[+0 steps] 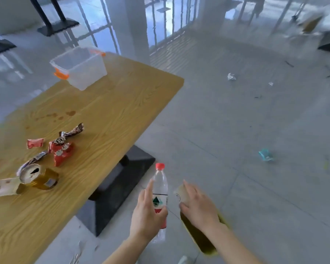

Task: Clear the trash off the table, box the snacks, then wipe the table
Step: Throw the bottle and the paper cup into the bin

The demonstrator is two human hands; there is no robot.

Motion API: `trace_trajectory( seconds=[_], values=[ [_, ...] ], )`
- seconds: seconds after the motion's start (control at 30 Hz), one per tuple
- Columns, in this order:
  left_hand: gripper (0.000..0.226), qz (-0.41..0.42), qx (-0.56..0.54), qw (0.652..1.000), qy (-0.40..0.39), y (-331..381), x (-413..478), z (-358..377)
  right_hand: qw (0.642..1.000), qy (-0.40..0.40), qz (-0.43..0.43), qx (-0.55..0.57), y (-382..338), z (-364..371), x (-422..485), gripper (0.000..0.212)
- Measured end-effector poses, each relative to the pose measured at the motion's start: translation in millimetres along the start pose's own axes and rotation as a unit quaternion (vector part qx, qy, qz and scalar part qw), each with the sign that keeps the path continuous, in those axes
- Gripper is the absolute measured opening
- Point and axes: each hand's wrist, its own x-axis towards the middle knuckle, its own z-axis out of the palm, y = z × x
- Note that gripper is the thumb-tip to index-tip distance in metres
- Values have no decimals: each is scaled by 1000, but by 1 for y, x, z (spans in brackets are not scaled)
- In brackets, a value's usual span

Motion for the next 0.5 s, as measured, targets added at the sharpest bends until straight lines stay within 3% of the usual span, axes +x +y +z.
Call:
trace_trajectory(
  seconds=[0.23, 0.33, 0.5],
  values=[
    [85, -42, 39, 990, -133, -37, 39, 137, 976, -6, 204, 71, 123, 58, 1, 79],
    [71, -59, 68, 980, -178, -66, 45, 189, 962, -16, 257, 89, 164, 92, 5, 78],
    [68, -101, 117, 961, -231, -108, 64, 275, 940, -46, 316, 120, 228, 163, 12, 76]
  ],
)
